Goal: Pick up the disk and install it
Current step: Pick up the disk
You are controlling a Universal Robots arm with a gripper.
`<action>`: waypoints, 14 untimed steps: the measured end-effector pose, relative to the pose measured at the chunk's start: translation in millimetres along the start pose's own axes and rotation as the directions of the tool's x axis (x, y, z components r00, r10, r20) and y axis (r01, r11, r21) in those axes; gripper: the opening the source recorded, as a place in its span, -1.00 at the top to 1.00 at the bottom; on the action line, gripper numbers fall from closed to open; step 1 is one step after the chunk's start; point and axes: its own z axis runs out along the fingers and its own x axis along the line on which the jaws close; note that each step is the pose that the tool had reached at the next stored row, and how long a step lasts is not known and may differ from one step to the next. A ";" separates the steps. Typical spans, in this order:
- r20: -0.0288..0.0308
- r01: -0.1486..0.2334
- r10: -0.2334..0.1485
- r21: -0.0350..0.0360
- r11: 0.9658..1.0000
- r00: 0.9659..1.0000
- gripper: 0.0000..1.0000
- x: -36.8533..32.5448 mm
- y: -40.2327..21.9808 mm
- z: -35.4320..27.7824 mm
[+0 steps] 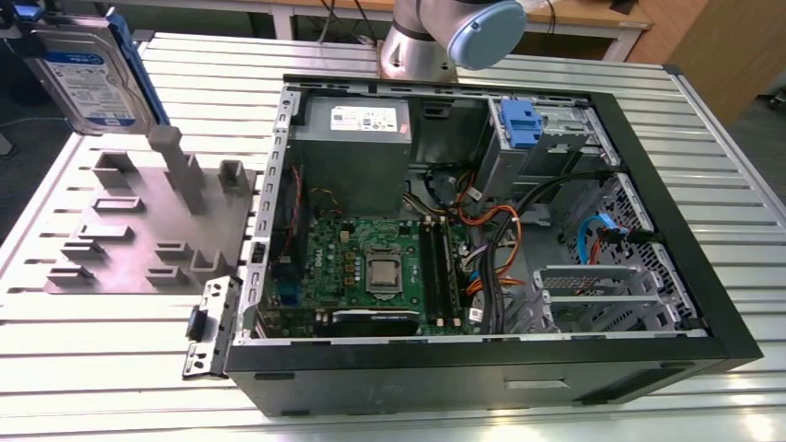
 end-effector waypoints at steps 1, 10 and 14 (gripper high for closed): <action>0.000 0.000 0.000 0.000 1.000 1.000 0.27 0.0 0.0 -0.4; 0.000 0.000 0.000 0.000 1.000 1.000 0.27 -0.1 0.0 -3.7; 0.000 0.000 0.000 0.000 1.000 1.000 0.27 -0.1 0.1 -5.2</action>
